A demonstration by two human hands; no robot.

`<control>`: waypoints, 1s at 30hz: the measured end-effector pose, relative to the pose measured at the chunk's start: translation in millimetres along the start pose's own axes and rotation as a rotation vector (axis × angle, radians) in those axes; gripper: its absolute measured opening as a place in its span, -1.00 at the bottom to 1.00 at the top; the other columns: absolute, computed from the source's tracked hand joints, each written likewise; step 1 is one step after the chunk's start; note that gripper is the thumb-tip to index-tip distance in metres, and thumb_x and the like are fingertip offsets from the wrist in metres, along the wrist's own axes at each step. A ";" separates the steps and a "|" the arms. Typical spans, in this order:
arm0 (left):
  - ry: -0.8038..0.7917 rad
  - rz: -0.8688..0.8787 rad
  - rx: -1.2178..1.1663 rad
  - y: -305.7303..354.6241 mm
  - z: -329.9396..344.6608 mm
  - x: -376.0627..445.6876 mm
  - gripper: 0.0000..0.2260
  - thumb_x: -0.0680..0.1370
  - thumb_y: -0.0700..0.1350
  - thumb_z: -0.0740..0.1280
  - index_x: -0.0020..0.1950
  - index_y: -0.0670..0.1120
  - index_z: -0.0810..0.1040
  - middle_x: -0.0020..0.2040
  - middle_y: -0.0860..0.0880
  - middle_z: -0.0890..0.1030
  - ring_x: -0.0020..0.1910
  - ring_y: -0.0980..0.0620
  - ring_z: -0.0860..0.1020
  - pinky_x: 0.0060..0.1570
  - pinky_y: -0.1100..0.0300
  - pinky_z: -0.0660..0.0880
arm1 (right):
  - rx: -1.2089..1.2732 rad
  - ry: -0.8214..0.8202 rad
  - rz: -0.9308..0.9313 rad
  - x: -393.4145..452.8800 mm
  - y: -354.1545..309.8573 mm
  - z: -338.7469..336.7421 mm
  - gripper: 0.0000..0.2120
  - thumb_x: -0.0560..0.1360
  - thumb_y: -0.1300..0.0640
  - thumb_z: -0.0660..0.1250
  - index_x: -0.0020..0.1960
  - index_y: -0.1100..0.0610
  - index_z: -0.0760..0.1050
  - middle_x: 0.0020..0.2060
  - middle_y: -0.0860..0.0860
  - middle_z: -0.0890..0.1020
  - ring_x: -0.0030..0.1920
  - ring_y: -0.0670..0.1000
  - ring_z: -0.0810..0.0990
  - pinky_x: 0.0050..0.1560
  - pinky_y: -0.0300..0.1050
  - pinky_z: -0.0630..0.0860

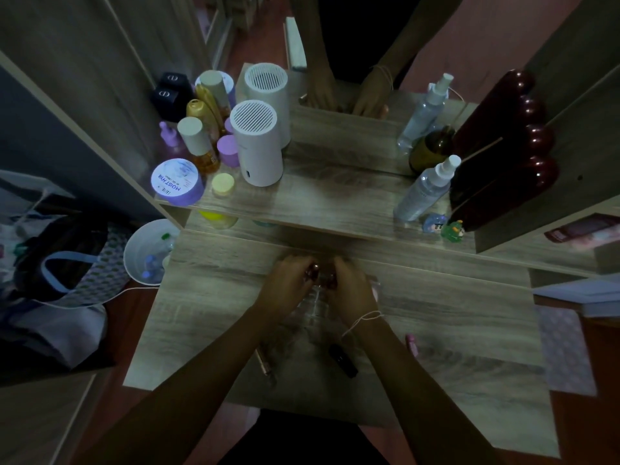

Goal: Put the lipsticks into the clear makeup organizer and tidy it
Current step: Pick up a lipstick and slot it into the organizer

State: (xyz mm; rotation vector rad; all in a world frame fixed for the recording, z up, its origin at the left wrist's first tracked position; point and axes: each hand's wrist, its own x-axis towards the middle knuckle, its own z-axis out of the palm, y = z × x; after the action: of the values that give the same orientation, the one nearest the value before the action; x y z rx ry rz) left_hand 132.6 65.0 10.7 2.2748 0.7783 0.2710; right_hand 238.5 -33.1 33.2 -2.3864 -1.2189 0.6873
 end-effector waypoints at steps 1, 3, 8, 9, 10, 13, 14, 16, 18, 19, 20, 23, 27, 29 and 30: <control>0.006 0.000 -0.006 -0.5 0.2 -0.3 -0.77 0.36 -0.30 0.43 0.00 -0.19 0.59 -0.08 -0.17 0.65 -0.07 -0.16 0.56 -0.07 -0.01 0.51 | -0.002 -0.001 0.007 -0.1 0.7 -0.1 -0.68 0.41 0.27 0.34 0.16 0.18 0.46 0.10 0.14 0.59 0.10 0.14 0.58 -0.03 -0.08 0.46; 0.030 0.004 -0.024 -1.9 -0.3 -1.0 -0.71 0.35 -0.31 0.45 0.06 -0.19 0.58 -0.04 -0.18 0.64 -0.04 -0.15 0.56 -0.04 0.00 0.52 | 0.030 -0.002 0.013 -0.2 1.5 -1.4 -0.62 0.39 0.26 0.34 0.21 0.15 0.43 0.13 0.13 0.58 0.12 0.14 0.58 0.02 0.03 0.55; 0.053 0.004 -0.076 -5.7 -3.3 -1.6 -0.65 0.37 -0.27 0.47 0.14 -0.18 0.54 0.04 -0.17 0.61 0.01 -0.11 0.56 -0.01 0.08 0.50 | 0.082 0.027 0.008 -1.9 4.9 -6.5 -0.54 0.39 0.23 0.38 0.28 0.14 0.41 0.18 0.14 0.56 0.16 0.14 0.56 0.08 0.09 0.54; 0.055 -0.006 -0.080 -6.6 -3.3 -2.1 -0.65 0.38 -0.27 0.46 0.14 -0.17 0.54 0.04 -0.16 0.61 0.00 -0.10 0.56 -0.04 0.14 0.48 | 0.102 0.042 -0.001 -2.2 6.5 -6.7 -0.55 0.39 0.24 0.39 0.27 0.16 0.42 0.17 0.15 0.56 0.16 0.14 0.55 0.10 0.07 0.53; 0.058 -0.014 -0.078 -7.3 -3.4 -3.0 -0.66 0.38 -0.26 0.46 0.14 -0.16 0.54 0.04 -0.16 0.60 -0.01 -0.09 0.56 -0.07 0.18 0.45 | 0.123 0.055 -0.011 -2.7 7.9 -7.3 -0.56 0.39 0.26 0.40 0.26 0.18 0.43 0.16 0.17 0.57 0.16 0.15 0.55 0.13 0.05 0.51; 0.070 -0.021 -0.078 -10.1 -4.6 -6.7 -0.62 0.40 -0.24 0.46 0.20 -0.17 0.51 0.07 -0.17 0.58 -0.01 -0.10 0.56 -0.08 0.15 0.47 | 0.135 0.067 -0.018 -4.8 11.5 -9.8 -0.55 0.39 0.27 0.41 0.26 0.22 0.43 0.17 0.19 0.57 0.18 0.17 0.53 0.17 0.02 0.48; 0.071 -0.028 -0.076 -11.1 -5.5 -7.7 -0.60 0.40 -0.23 0.46 0.22 -0.17 0.50 0.09 -0.18 0.57 -0.01 -0.11 0.56 -0.06 0.10 0.50 | 0.128 0.069 -0.013 -5.7 12.1 -10.6 -0.54 0.39 0.26 0.41 0.27 0.22 0.42 0.17 0.19 0.57 0.18 0.16 0.53 0.16 0.03 0.48; 0.069 -0.046 -0.065 -12.9 -7.3 -9.1 -0.55 0.40 -0.22 0.47 0.26 -0.18 0.47 0.14 -0.19 0.55 -0.01 -0.12 0.56 -0.03 0.00 0.53 | 0.113 0.083 -0.011 -7.1 13.5 -11.8 -0.54 0.38 0.26 0.41 0.26 0.20 0.43 0.16 0.17 0.58 0.16 0.16 0.54 0.15 0.04 0.49; 0.066 -0.064 -0.054 -14.8 -8.6 -10.3 -0.52 0.41 -0.21 0.46 0.30 -0.20 0.45 0.17 -0.19 0.54 0.03 -0.14 0.55 0.02 -0.04 0.53 | 0.101 0.091 -0.015 -8.3 14.1 -12.3 -0.53 0.35 0.28 0.41 0.25 0.19 0.44 0.15 0.16 0.58 0.15 0.16 0.55 0.15 0.04 0.49; 0.065 -0.068 -0.055 -15.6 -8.8 -11.0 -0.52 0.42 -0.21 0.46 0.31 -0.20 0.44 0.18 -0.19 0.53 0.04 -0.14 0.54 0.03 -0.04 0.52 | 0.096 0.094 -0.018 -8.8 14.4 -12.5 -0.52 0.35 0.29 0.41 0.25 0.19 0.44 0.15 0.16 0.58 0.16 0.16 0.54 0.15 0.05 0.49; 0.071 -0.067 -0.060 -16.3 -9.2 -12.4 -0.52 0.43 -0.21 0.45 0.32 -0.20 0.43 0.19 -0.19 0.53 0.05 -0.14 0.54 0.04 -0.02 0.52 | 0.092 0.101 -0.022 -9.7 14.5 -12.4 -0.52 0.34 0.29 0.40 0.25 0.19 0.44 0.15 0.16 0.58 0.16 0.17 0.54 0.16 0.05 0.49; 0.107 -0.051 -0.078 -17.2 -11.9 -17.5 -0.55 0.45 -0.23 0.43 0.31 -0.21 0.44 0.19 -0.20 0.53 0.09 -0.14 0.54 0.04 0.04 0.49 | 0.087 0.136 -0.026 -13.1 14.0 -11.5 -0.54 0.35 0.29 0.38 0.24 0.18 0.44 0.14 0.16 0.59 0.15 0.17 0.54 0.15 0.05 0.49; 0.132 -0.010 -0.049 -17.3 -16.4 -25.4 -0.58 0.47 -0.22 0.42 0.30 -0.22 0.45 0.21 -0.21 0.52 0.17 -0.16 0.51 0.14 -0.04 0.48 | 0.074 0.173 -0.021 -19.5 10.4 -8.8 -0.54 0.38 0.27 0.38 0.26 0.16 0.43 0.15 0.13 0.58 0.16 0.15 0.55 0.17 0.03 0.48; 0.158 0.004 -0.025 -17.8 -17.9 -30.2 -0.59 0.48 -0.22 0.42 0.31 -0.23 0.44 0.22 -0.23 0.52 0.20 -0.18 0.48 0.18 -0.02 0.44 | 0.087 0.221 -0.020 -24.7 7.7 -5.9 -0.54 0.41 0.23 0.38 0.30 0.16 0.41 0.18 0.13 0.57 0.17 0.15 0.54 0.17 0.01 0.49; 0.172 0.012 -0.016 -17.6 -18.6 -33.7 -0.59 0.49 -0.21 0.40 0.31 -0.23 0.44 0.22 -0.23 0.51 0.21 -0.18 0.47 0.19 0.00 0.41 | 0.094 0.244 -0.010 -28.6 6.2 -3.7 -0.54 0.43 0.20 0.37 0.32 0.15 0.39 0.21 0.13 0.55 0.18 0.15 0.53 0.17 0.04 0.50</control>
State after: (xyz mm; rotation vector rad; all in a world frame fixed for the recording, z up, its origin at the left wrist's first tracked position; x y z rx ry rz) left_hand 90.3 65.2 13.1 2.2635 0.8462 0.4816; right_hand 230.2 -60.5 40.1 -2.3044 -1.0714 0.4241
